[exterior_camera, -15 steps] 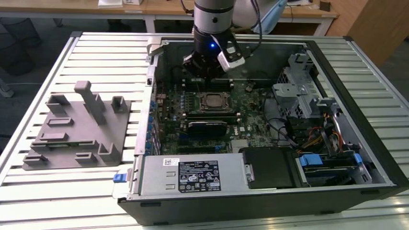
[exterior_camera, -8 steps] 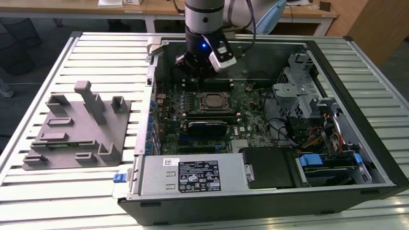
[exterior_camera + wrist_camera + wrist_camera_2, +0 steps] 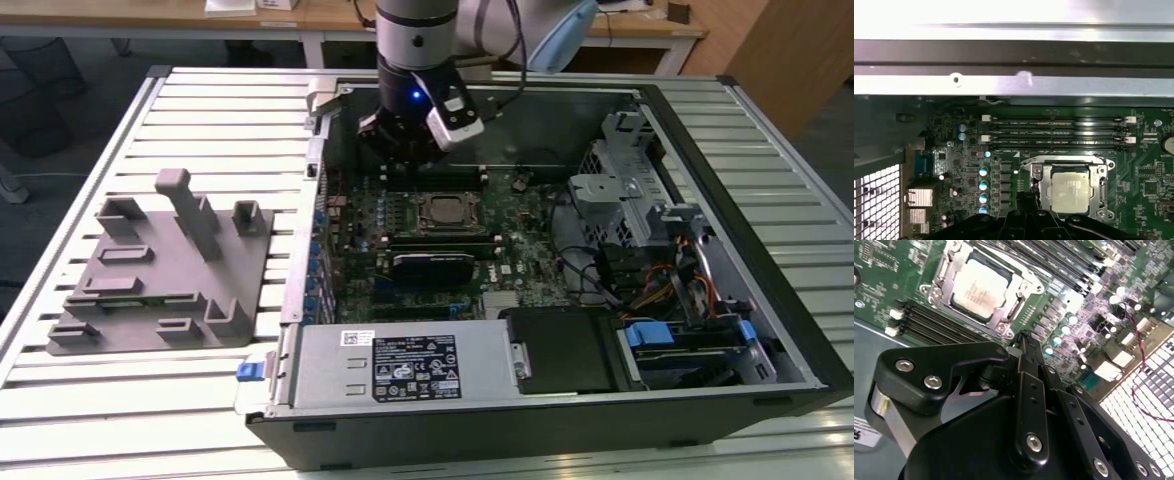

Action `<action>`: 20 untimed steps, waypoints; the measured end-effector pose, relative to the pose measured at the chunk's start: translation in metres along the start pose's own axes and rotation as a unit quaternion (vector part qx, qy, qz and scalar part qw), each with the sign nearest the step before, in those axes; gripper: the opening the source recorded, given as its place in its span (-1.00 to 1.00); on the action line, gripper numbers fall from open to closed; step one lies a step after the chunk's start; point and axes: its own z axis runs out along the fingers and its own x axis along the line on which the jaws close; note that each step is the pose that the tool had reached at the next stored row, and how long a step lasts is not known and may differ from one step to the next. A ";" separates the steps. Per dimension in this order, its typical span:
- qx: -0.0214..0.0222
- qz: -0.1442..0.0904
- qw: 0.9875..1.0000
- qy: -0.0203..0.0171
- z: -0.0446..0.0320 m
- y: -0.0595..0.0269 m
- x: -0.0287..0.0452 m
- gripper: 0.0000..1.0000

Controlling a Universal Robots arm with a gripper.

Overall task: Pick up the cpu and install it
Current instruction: 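Install the first cpu locking lever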

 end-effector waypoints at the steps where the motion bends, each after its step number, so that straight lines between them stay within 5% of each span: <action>1: 0.000 0.000 1.000 0.000 0.0000 0.0001 0.0019 -0.79; 8: 0.000 0.000 1.000 0.000 0.0001 0.0036 0.0099 -0.79; 20: 0.000 0.000 1.000 0.000 0.0004 0.0179 0.0118 -0.79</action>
